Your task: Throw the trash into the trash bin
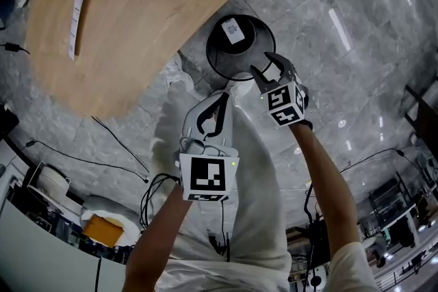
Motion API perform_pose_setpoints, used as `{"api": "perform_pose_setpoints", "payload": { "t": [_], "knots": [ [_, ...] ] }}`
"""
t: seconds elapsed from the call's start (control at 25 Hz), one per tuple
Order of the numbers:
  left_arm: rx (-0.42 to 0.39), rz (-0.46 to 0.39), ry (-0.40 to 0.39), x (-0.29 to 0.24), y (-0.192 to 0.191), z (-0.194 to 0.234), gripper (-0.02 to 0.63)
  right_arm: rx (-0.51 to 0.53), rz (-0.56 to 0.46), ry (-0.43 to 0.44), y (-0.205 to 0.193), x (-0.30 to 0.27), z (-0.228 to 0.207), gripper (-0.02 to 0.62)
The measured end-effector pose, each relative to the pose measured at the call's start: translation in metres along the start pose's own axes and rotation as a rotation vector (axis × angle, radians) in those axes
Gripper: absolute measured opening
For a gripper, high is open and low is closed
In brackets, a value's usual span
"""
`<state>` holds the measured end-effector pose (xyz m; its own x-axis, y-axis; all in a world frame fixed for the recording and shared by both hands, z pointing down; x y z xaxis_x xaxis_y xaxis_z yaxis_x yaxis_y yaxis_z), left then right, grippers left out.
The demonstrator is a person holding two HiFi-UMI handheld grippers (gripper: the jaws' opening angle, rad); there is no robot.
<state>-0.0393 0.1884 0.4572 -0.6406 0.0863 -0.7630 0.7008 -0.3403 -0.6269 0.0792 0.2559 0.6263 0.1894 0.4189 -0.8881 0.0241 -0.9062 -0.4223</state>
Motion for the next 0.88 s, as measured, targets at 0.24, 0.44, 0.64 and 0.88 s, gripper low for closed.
{"api": "perform_pose_setpoints", "payload": {
  "t": [0.24,0.44,0.64,0.88],
  "knots": [
    [0.014,-0.002,0.018,0.029,0.013,0.017,0.0,-0.015,-0.037,0.004,0.043,0.022,0.019,0.218],
    [0.027,-0.011,0.039,0.048,0.023,0.04,0.0,-0.031,-0.111,0.019,0.105,0.043,0.04,0.23],
    [0.038,-0.034,0.068,0.068,0.044,0.069,0.0,-0.009,-0.187,0.06,0.172,0.055,0.066,0.255],
    [0.084,-0.062,0.138,0.09,0.051,0.116,0.0,0.1,-0.214,0.116,0.235,0.041,0.1,0.262]
  ]
}}
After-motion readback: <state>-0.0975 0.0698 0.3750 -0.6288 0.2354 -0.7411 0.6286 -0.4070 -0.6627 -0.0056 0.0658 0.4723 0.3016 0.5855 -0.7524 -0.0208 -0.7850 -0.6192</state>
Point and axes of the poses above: the fingertips, and each gripper's own axes: x backward along the fingers, z to its left, y out of its top, the point moved 5 cm from there along x, backward along the fingers, and after that the axes turned 10 degrees about -x, right-handed, at the moved point
